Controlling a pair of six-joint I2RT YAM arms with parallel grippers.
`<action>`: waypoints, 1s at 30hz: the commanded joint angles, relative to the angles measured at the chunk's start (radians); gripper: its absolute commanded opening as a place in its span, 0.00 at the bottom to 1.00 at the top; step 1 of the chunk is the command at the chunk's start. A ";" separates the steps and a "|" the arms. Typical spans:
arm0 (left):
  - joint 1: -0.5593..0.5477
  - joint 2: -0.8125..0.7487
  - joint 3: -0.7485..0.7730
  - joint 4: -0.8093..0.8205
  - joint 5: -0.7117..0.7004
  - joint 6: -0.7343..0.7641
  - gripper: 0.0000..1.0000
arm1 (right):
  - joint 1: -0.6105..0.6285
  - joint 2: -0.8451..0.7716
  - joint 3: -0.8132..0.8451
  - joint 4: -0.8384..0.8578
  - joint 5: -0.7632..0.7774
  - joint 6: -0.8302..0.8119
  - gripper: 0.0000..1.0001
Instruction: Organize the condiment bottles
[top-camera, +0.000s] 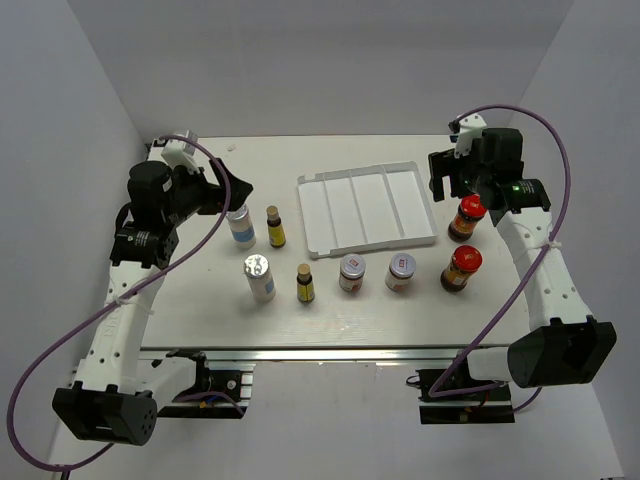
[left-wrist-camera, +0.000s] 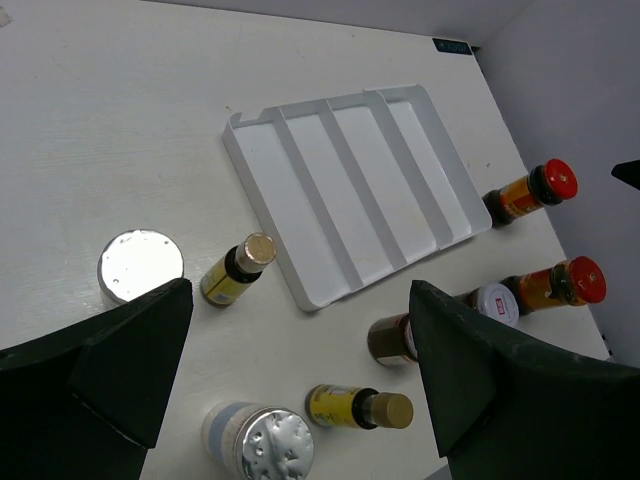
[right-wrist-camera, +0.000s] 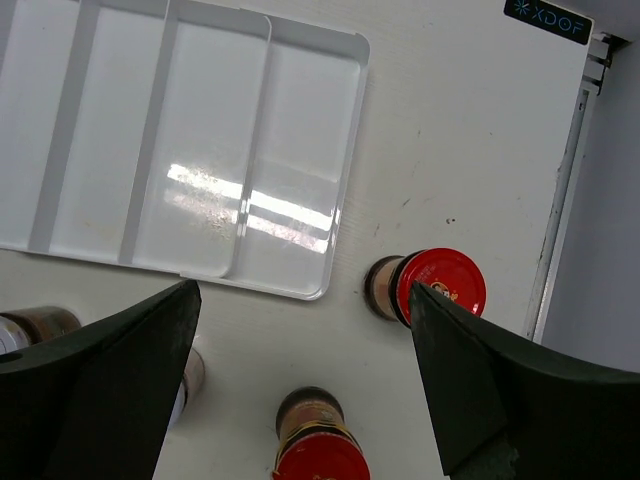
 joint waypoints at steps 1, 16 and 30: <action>0.002 -0.004 -0.012 -0.021 0.023 -0.003 0.98 | 0.000 -0.008 0.037 -0.013 -0.051 -0.050 0.89; 0.002 -0.016 -0.012 -0.048 0.017 0.001 0.98 | -0.106 0.112 0.224 -0.160 -0.148 -0.034 0.88; 0.002 -0.051 -0.084 -0.030 0.040 -0.005 0.98 | -0.238 0.291 0.294 -0.244 -0.056 -0.054 0.89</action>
